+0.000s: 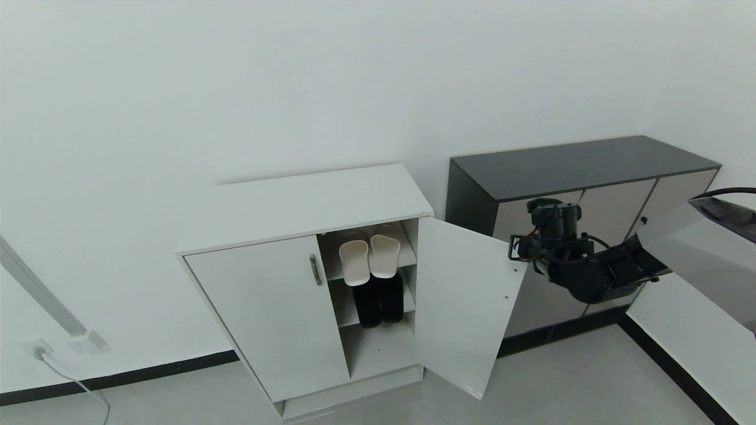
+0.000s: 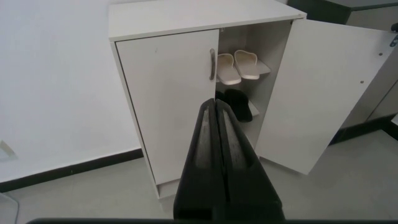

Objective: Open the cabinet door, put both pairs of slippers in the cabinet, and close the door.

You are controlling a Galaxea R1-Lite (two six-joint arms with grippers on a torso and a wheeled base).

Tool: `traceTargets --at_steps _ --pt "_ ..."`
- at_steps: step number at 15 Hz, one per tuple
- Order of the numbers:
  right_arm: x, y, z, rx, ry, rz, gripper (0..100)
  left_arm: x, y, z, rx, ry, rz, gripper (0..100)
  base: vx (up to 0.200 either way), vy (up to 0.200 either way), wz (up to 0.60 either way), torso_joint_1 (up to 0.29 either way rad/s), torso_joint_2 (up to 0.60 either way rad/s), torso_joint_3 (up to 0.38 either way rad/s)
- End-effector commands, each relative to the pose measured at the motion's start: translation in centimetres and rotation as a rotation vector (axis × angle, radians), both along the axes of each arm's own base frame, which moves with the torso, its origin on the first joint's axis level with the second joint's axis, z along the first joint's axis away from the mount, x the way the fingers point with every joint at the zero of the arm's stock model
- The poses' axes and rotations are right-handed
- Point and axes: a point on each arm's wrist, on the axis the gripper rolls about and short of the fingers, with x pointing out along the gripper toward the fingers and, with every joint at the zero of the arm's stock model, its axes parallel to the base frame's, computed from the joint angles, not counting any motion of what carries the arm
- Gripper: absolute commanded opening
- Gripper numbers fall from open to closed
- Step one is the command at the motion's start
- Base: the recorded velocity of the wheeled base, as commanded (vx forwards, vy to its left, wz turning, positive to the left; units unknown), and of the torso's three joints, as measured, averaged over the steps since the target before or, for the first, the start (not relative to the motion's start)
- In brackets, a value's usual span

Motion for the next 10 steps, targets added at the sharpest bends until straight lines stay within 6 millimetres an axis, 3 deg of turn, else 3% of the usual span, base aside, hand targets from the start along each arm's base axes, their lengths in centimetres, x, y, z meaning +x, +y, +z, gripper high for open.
traceTargets --at_steps 1,6,10 --pt "0.0 0.0 0.0 0.000 0.000 0.001 0 0.0 0.0 0.0 0.001 0.001 0.000 0 0.000 0.000 0.00 0.000 0.00 0.000" --pt "-0.6 1.0 -0.2 0.014 0.028 0.018 0 0.0 0.0 0.0 0.001 0.001 0.000 0 0.000 0.000 0.00 0.000 0.00 0.000" --pt "-3.4 4.0 -0.1 0.003 0.059 0.103 0 0.0 0.0 0.0 -0.001 0.001 -0.001 0 0.000 0.000 0.00 0.000 0.00 0.000"
